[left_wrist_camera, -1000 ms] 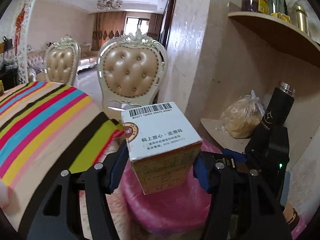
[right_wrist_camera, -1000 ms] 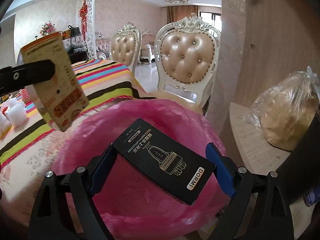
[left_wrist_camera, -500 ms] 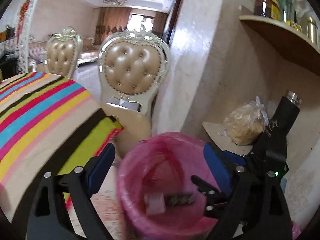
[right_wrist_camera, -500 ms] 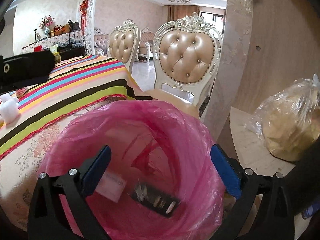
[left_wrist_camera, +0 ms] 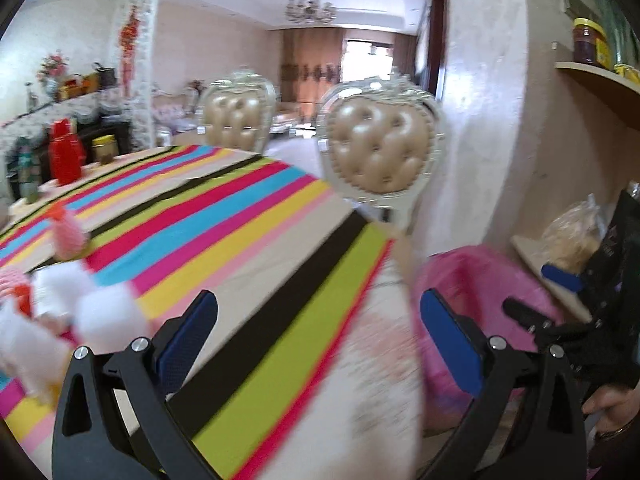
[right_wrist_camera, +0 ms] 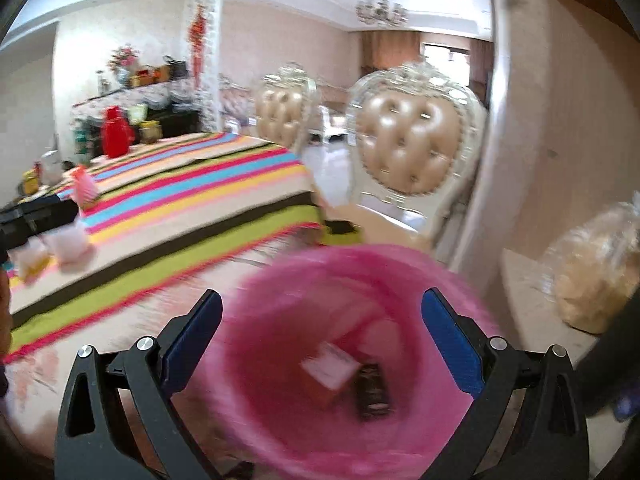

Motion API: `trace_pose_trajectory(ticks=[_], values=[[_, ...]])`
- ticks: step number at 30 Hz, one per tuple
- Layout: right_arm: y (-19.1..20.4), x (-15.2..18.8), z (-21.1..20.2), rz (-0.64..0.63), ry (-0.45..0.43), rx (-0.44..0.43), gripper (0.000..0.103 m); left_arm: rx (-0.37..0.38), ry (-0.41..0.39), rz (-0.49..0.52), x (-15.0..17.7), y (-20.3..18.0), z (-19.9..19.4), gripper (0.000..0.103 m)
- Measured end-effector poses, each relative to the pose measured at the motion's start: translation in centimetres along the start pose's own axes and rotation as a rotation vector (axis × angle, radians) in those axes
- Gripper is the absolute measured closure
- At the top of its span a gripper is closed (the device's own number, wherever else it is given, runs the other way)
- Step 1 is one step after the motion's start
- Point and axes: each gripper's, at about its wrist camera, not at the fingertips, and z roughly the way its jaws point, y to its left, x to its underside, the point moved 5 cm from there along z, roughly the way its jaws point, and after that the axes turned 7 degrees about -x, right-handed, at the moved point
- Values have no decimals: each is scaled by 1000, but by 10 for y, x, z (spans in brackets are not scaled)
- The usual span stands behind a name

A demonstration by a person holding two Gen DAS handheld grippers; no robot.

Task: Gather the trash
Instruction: 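Move both tools back over the table toward the remaining trash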

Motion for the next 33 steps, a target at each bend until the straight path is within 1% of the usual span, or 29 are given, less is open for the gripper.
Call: trace_pose_trajectory(ticks=[2, 3, 5, 7, 8, 10, 13, 14, 17, 20, 22, 23, 24, 27, 30, 33], values=[[27, -4, 8, -27, -6, -43, 9, -47, 5, -23, 9, 25, -10, 5], [46, -5, 14, -42, -5, -80, 9, -81, 12, -42, 14, 43, -15, 5], [79, -6, 27, -68, 18, -148, 9, -132, 24, -71, 24, 70, -23, 5], [109, -6, 37, -96, 41, -193, 9, -192, 37, -100, 36, 103, -35, 5], [130, -6, 43, -119, 55, -234, 9, -214, 41, -106, 40, 114, -39, 5], [165, -5, 51, -173, 73, -288, 9, -278, 35, -121, 51, 144, -55, 5], [213, -5, 59, -266, 77, -321, 9, -382, 24, -152, 66, 185, -77, 5], [223, -5, 61, -283, 79, -333, 9, -404, 24, -161, 69, 195, -82, 5], [265, -7, 67, -318, 89, -390, 9, -510, 30, -207, 83, 245, -103, 5], [294, -11, 73, -328, 100, -441, 9, -584, 34, -256, 94, 282, -122, 5], [311, -11, 79, -329, 121, -478, 9, -644, 43, -291, 103, 311, -134, 5], [321, -11, 83, -327, 136, -496, 9, -666, 49, -298, 106, 317, -137, 5], [329, -10, 86, -328, 151, -510, 9, -706, 71, -309, 111, 332, -141, 5], [350, -8, 92, -348, 175, -537, 9, -747, 121, -328, 122, 358, -142, 5], [375, -9, 97, -374, 186, -571, 9, -760, 152, -362, 130, 377, -141, 5], [393, -14, 106, -384, 200, -582, 9, -766, 186, -389, 135, 392, -133, 5]])
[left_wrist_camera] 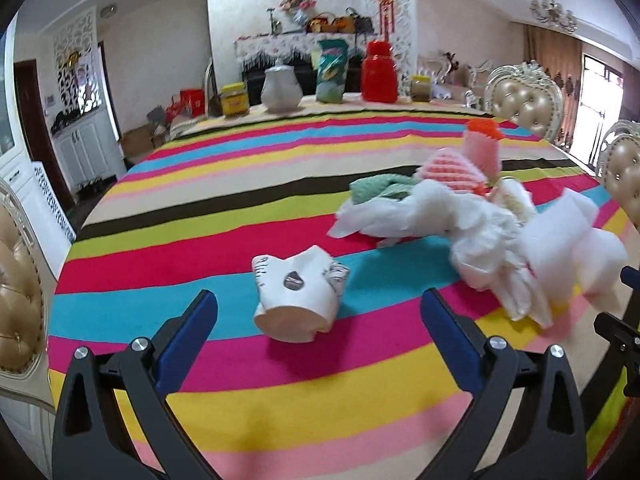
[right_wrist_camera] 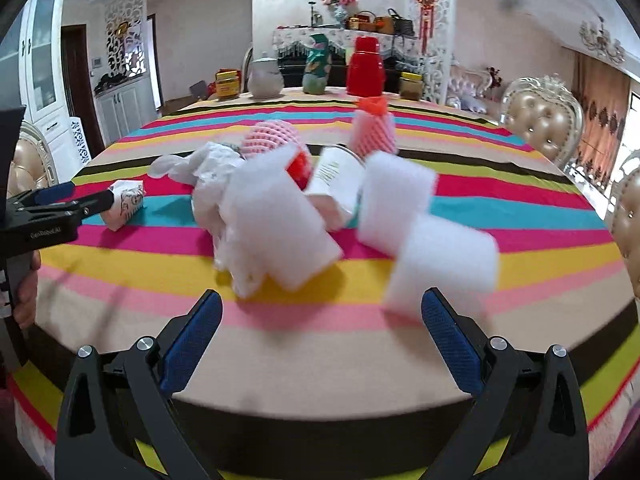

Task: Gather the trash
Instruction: 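Move both tools back over the table toward the remaining trash, then grasp the white foam sleeve with the right tool while the left tool grasps the paper cup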

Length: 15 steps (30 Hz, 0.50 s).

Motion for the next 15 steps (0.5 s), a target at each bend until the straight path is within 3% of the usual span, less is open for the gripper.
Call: trace_pose_trajectory(ticks=[6, 15], values=[[11, -18, 27, -11, 15, -6, 9, -27, 43, 6, -5, -1, 25, 5], [5, -35, 55, -14, 29, 3, 9, -49, 86, 13, -1, 4, 41, 18]])
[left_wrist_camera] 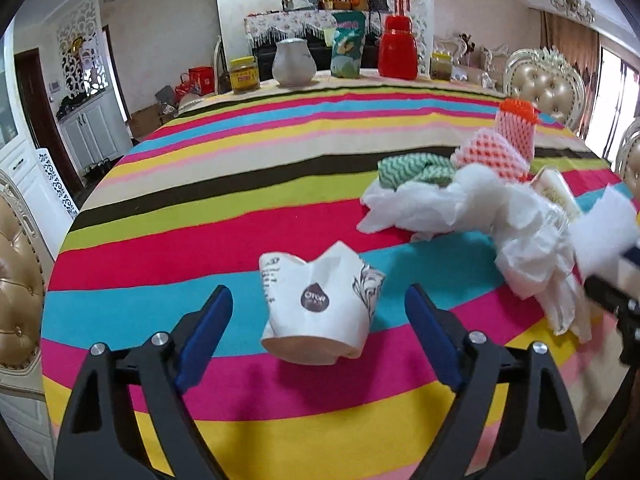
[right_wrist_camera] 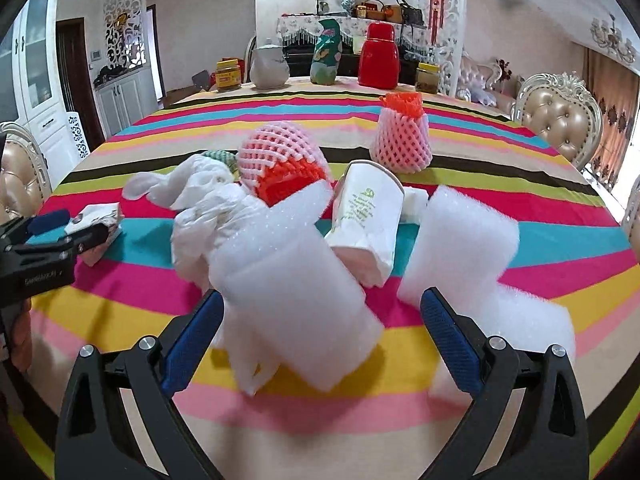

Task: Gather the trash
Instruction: 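Grasp the white foam sleeve with the right tool while the left tool grasps the paper cup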

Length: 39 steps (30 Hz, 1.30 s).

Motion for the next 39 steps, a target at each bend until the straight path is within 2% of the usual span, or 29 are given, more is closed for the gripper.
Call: trace_pose_trajectory(ticks=[2, 4, 5, 6, 7, 12, 16, 32, 36, 39], values=[[0, -2, 3, -9, 1, -2, 11, 9, 17, -1, 1, 0, 3, 31], [1, -3, 3, -7, -2, -7, 16, 14, 28, -7, 2, 1, 6, 40], [1, -2, 3, -8, -2, -10, 23, 23, 29, -13, 2, 2, 6, 45], [2, -3, 3, -9, -3, -16, 36, 28, 27, -16, 2, 3, 6, 45], [2, -3, 2, -7, -8, -9, 39, 34, 24, -19, 2, 3, 5, 45], [5, -3, -12, -29, -80, 6, 41, 56, -30, -32, 1, 4, -4, 46], [8, -4, -19, -47, -112, 29, 41, 41, -94, -20, -3, 1, -15, 46], [3, -6, -22, -46, -135, 72, 41, 47, -247, -75, -11, 6, -40, 46], [-4, -7, -21, 6, -136, 48, 41, 58, -287, -98, -12, 4, -46, 46], [-9, -3, -30, 60, -141, 37, 41, 57, -284, -90, -13, 0, -49, 46]])
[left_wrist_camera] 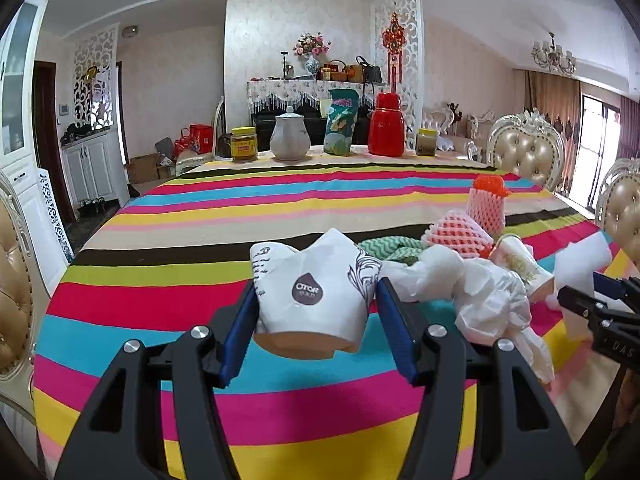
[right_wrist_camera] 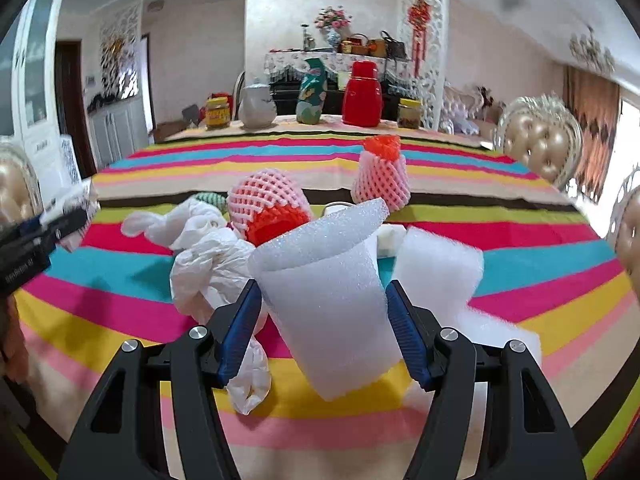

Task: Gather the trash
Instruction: 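Grasp the white foam sleeve with the right tool while the left tool grasps the paper cup, then carry the foam sleeve and paper cup to the pink bin and release both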

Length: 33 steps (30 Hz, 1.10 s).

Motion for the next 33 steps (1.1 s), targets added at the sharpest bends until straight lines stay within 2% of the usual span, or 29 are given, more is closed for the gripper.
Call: trace_pose_trajectory(ticks=[5, 15, 23, 33], values=[[6, 6, -32, -8, -28, -14, 41, 34, -23, 13, 6, -6, -30, 46], [0, 33, -100, -17, -72, 14, 40, 143, -33, 70, 32, -49, -90, 46], [-22, 54, -150, 19, -119, 41, 40, 229, -45, 105, 40, -81, -127, 46], [-52, 84, -192, 42, -151, 106, 40, 357, -37, 168, 47, -142, -156, 45]])
